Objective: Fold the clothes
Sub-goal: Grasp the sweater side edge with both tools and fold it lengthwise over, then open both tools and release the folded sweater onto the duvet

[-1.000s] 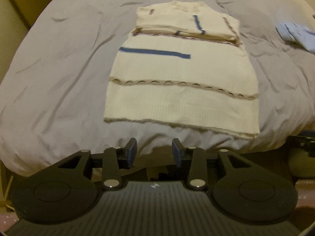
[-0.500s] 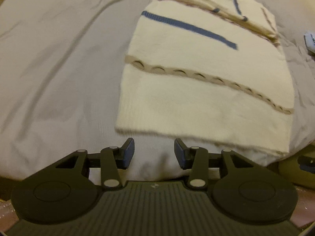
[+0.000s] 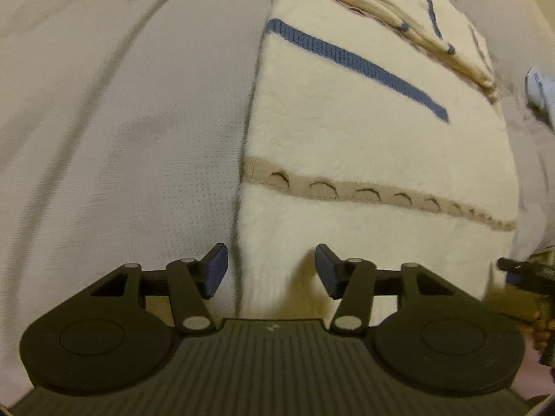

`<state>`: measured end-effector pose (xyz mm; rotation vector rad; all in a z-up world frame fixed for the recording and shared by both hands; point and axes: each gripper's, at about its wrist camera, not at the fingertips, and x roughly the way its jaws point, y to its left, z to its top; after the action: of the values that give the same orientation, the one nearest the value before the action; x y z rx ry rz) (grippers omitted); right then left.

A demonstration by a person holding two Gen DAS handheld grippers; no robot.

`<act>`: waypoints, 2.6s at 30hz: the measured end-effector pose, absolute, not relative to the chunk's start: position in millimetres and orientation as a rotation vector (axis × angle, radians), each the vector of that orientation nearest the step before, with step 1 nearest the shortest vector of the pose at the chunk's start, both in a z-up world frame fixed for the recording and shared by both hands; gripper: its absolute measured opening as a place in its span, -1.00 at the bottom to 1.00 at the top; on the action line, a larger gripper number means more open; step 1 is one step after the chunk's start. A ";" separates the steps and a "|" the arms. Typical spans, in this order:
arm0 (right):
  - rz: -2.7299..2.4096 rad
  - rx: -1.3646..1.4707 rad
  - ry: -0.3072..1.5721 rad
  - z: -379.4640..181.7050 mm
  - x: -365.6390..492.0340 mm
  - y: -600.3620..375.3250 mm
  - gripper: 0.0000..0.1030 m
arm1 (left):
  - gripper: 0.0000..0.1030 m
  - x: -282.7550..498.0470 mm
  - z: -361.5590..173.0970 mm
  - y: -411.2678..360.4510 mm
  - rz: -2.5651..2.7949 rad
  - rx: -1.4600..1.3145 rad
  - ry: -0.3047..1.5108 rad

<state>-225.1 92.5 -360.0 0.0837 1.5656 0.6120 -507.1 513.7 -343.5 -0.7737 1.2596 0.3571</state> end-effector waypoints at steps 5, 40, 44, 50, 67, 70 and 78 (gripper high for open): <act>0.664 0.096 1.606 -367.6 -219.4 87.4 0.13 | -0.58 -517.6 -352.0 518.0 0.310 -0.849 1.211; 0.818 0.290 1.517 -275.6 -233.3 37.9 -0.87 | -0.90 -581.3 -250.1 467.5 0.362 -0.804 0.826; 0.842 0.288 1.539 -253.7 -244.7 16.8 -0.87 | -0.90 -614.7 -225.3 442.6 0.370 -0.818 0.816; 0.790 0.310 1.695 -249.8 -275.8 -20.7 -0.86 | -0.90 -657.6 -229.6 411.2 0.436 -0.955 0.887; 0.604 0.568 1.250 -198.7 -60.1 134.4 0.13 | -0.46 -401.9 -211.0 608.0 0.504 -1.045 0.741; 0.564 0.478 1.208 -201.6 -47.4 144.0 0.13 | -0.30 -387.4 -224.0 622.5 0.531 -0.968 0.814; 0.510 0.227 1.340 -259.1 -64.0 156.4 0.13 | -0.30 -362.0 -267.0 617.7 0.448 -0.844 0.988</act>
<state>-64.0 156.4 -259.1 0.2275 1.3397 0.5099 -362.0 617.7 -267.0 -0.8438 0.9882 0.4479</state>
